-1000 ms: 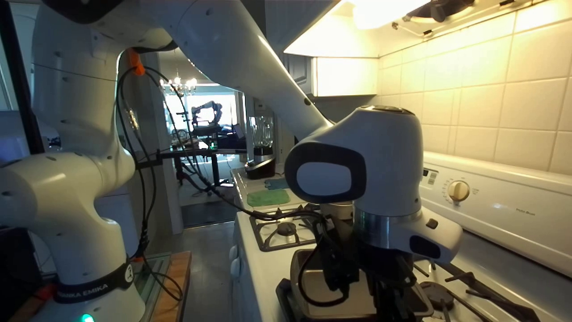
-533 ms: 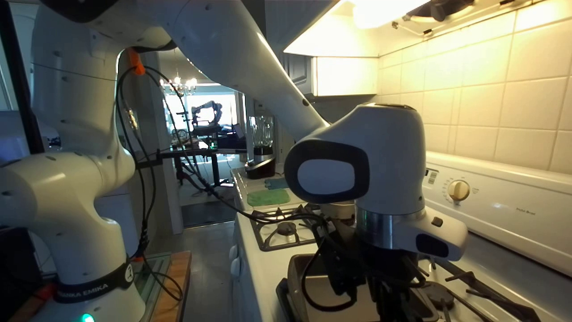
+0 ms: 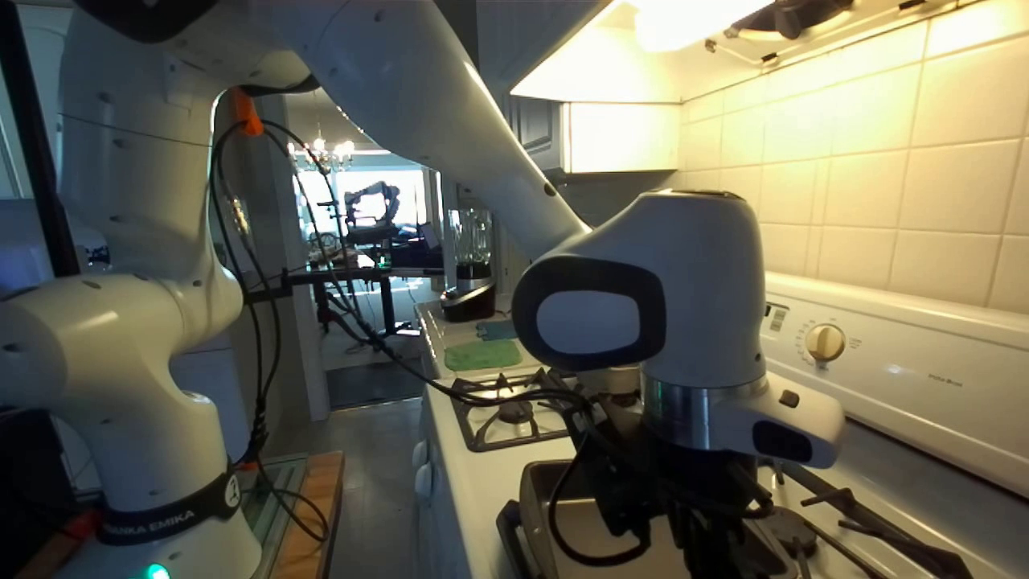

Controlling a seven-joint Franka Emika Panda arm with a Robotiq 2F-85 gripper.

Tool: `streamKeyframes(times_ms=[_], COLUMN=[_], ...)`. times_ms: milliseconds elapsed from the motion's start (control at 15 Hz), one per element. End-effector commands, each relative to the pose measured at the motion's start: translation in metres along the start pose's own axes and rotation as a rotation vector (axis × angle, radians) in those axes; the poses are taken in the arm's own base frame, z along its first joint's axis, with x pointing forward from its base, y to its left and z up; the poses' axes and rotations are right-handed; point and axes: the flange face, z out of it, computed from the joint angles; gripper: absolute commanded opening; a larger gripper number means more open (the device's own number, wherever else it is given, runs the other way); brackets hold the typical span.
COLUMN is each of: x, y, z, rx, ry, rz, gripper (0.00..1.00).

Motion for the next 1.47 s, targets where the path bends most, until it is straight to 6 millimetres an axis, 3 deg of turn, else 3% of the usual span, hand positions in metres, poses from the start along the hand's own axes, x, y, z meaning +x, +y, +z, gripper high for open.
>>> streamKeyframes(times_ms=[0, 333, 400, 467, 600, 667, 933, 1067, 1400], x=[0.001, 0.001, 0.000, 0.000, -0.002, -0.002, -0.003, -0.003, -0.003], y=[0.001, 0.000, 0.000, 0.000, 0.000, 0.000, 0.001, 0.001, -0.001], z=[0.021, 0.025, 0.026, 0.027, 0.036, 0.040, 0.046, 0.047, 0.033], rx=[-0.038, -0.047, -0.048, -0.049, -0.059, -0.064, -0.075, -0.074, -0.031], ry=[0.013, 0.020, 0.020, 0.021, 0.019, 0.020, 0.030, 0.034, 0.040], rz=[-0.011, -0.008, -0.007, -0.005, -0.007, -0.008, -0.008, -0.005, 0.013], gripper=[0.02, 0.06, 0.10, 0.21, 0.26, 0.34, 0.40, 0.66, 0.95])
